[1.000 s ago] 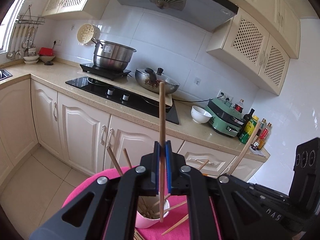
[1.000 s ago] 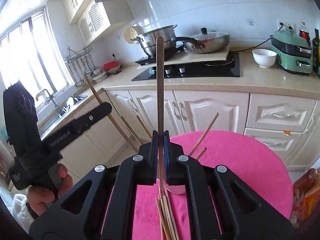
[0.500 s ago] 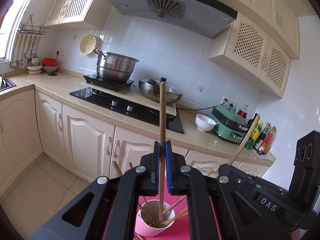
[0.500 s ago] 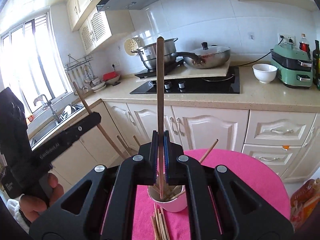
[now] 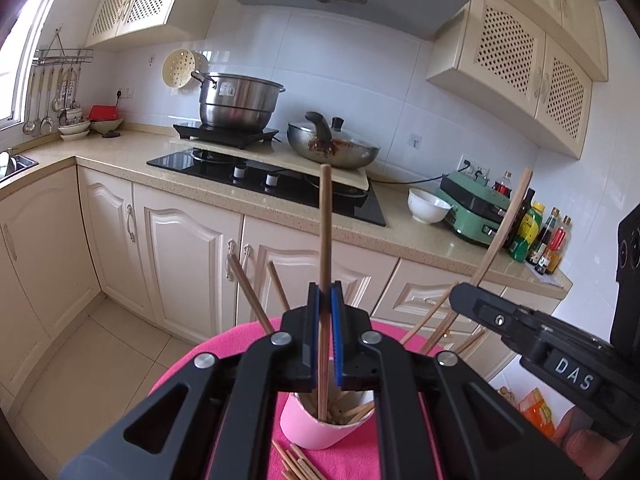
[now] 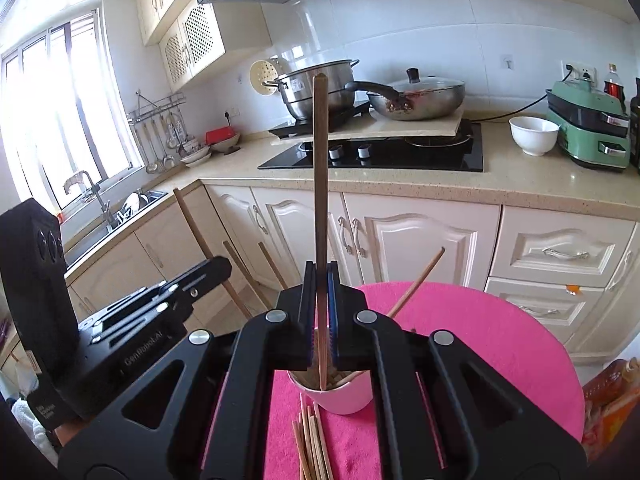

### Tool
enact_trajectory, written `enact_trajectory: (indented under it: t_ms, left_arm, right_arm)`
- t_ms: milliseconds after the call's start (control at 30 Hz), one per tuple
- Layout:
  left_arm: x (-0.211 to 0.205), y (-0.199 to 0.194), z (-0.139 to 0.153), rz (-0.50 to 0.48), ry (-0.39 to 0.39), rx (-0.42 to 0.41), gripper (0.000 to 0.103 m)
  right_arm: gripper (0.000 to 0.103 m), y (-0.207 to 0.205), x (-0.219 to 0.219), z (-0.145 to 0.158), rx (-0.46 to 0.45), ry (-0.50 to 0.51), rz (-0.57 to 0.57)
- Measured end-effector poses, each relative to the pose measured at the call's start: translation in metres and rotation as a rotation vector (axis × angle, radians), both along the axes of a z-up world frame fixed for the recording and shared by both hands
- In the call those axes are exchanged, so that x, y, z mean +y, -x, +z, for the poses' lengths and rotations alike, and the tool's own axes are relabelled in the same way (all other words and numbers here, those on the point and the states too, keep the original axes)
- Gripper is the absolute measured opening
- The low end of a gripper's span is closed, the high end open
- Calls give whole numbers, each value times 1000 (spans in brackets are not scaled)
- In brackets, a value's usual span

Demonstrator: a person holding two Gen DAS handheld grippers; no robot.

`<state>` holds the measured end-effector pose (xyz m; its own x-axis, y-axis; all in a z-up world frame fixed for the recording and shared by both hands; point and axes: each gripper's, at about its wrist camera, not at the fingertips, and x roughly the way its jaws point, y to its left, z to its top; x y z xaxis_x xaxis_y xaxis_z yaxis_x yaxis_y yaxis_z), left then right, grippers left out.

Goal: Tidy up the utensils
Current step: 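Release a chopstick into the pink cup with the left gripper while the right gripper releases its own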

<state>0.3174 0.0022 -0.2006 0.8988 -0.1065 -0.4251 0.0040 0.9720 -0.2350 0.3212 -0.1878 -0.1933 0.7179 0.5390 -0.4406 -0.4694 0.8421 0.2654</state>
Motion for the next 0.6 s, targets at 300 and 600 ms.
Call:
enact_trajectory:
  t_ms: [300,600]
  left_arm:
    - [-4,6,-25,-12,-5,75,6]
    - [-1,5,-35,-23,8,131,7]
  right_arm:
    - [6,3,4,-12,22,26,5]
    - [6,7,8,-22,38,46,8]
